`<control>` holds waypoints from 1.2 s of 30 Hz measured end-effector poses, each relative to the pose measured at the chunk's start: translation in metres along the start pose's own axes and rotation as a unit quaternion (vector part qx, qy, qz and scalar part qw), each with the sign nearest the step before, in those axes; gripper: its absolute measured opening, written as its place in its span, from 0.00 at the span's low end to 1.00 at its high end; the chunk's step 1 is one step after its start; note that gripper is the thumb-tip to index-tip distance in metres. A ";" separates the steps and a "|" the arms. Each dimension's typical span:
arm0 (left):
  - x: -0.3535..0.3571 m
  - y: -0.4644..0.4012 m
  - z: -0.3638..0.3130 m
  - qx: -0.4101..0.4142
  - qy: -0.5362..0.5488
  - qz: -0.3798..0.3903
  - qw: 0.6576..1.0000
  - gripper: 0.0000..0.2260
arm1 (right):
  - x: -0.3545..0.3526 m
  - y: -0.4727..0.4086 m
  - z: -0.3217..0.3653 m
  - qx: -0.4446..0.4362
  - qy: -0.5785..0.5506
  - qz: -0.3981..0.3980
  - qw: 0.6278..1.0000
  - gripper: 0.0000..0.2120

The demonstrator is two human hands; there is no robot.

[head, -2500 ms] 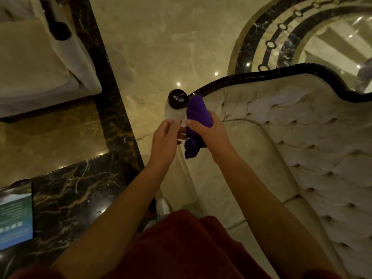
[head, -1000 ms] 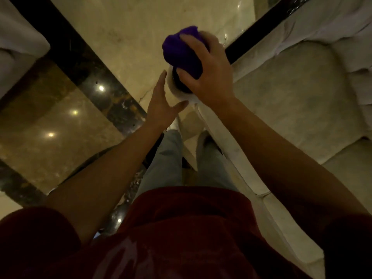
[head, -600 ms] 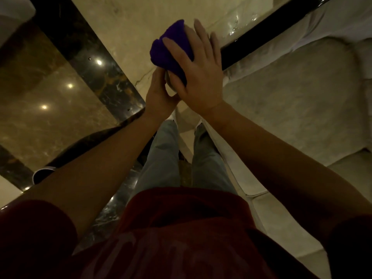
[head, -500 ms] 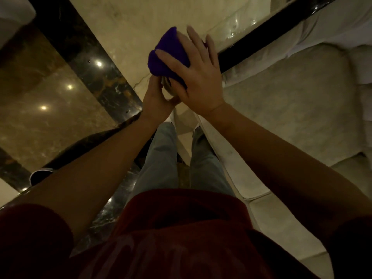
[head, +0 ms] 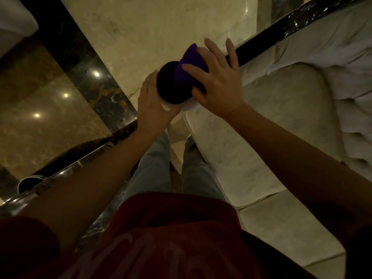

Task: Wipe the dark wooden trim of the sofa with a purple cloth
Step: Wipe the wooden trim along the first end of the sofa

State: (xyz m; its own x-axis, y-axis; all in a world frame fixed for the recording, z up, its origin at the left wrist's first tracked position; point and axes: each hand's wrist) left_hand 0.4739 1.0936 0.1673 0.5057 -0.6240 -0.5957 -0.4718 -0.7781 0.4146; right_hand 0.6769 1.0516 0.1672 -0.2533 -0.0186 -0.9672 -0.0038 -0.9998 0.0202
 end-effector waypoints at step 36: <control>0.005 -0.043 -0.009 -0.041 -0.097 0.070 0.992 0.46 | 0.007 -0.019 0.036 0.110 -0.057 -0.013 0.992 0.22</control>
State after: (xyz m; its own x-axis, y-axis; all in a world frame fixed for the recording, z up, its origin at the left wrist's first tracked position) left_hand 0.5038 1.1233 0.1526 0.2870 -0.7074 -0.6459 -0.4627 -0.6928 0.5531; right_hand 0.6405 1.0703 0.1693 -0.3574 0.0199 -0.9337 -0.2193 -0.9736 0.0631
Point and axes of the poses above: each hand's wrist, its own y-axis away from the middle knuckle, its own x-axis out of the palm, z = x × y, and after that the axes turned 7 degrees about z, right-handed
